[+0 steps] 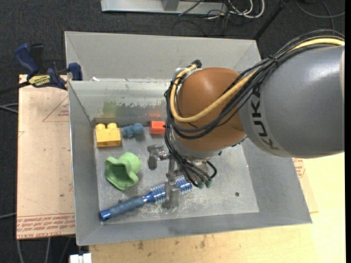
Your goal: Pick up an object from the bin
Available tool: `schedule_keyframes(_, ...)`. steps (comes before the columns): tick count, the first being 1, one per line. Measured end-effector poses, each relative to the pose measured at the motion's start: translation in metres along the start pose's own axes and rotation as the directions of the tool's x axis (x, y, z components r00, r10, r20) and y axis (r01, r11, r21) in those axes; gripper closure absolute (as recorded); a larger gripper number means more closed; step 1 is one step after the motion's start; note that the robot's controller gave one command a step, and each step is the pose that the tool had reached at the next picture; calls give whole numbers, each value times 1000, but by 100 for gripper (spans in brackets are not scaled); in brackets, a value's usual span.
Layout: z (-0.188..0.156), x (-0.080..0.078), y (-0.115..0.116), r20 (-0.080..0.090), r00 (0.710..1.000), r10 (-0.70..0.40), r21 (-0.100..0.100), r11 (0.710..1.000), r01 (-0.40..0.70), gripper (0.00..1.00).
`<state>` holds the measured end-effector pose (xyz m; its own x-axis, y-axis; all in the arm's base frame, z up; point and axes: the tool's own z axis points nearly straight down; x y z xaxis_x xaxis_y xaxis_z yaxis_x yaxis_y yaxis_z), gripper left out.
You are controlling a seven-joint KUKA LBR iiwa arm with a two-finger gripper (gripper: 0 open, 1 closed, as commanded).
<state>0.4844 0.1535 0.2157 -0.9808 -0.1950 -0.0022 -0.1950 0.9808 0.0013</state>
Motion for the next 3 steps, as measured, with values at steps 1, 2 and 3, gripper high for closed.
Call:
schedule_keyframes(1, 148, -20, -32, -8, 988, -157, 0, 988, 157, 0)
schedule_keyframes(2, 145, -21, -31, -3, 988, -157, 0, 988, 157, 100)
schedule_keyframes(3, -34, -33, -37, 8, 986, -169, 2, 986, 169, 100)
